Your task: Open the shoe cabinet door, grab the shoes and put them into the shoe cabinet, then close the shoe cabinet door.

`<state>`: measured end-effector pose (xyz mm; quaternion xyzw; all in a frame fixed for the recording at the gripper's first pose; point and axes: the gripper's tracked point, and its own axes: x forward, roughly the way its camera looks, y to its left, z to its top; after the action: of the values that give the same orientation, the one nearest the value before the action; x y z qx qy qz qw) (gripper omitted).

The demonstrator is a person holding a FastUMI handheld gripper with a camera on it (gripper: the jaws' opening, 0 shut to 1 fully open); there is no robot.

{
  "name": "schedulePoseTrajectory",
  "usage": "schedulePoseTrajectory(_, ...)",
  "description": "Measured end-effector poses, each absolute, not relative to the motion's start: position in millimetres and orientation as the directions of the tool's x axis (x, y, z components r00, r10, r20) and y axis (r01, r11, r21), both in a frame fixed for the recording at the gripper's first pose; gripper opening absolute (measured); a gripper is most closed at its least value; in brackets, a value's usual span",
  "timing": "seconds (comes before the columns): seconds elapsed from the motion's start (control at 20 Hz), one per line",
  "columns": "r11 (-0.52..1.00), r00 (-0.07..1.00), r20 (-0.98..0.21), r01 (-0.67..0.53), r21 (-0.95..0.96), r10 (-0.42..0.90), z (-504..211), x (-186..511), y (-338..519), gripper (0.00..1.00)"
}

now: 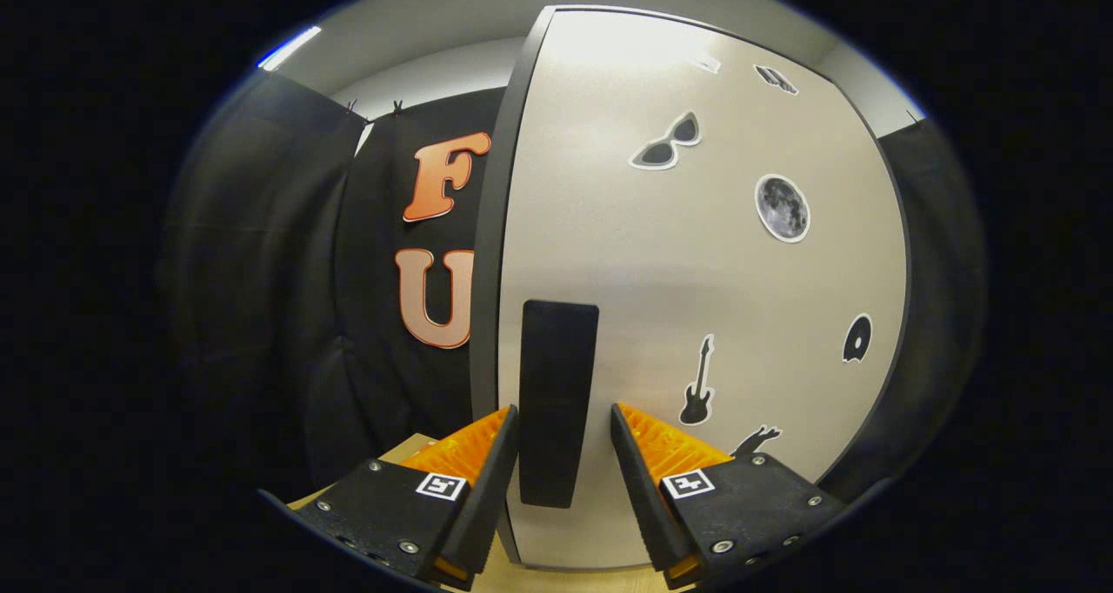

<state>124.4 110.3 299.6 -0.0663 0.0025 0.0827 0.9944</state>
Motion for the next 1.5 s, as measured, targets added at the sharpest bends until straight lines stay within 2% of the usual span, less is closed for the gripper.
schedulePoseTrajectory(0.4, 0.982, 0.988, 0.028, -0.147, -0.12, 0.152, 315.7, 87.0, 106.1, 0.76)
schedulePoseTrajectory(0.55, 0.984, 0.992, -0.001, -0.125, -0.129, 0.126, 314.1, 56.5, 92.9, 0.78)
schedulePoseTrajectory(1.5, 0.996, 0.997, -0.039, 0.059, -0.074, -0.062, 279.9, -130.6, -2.4, 0.83)
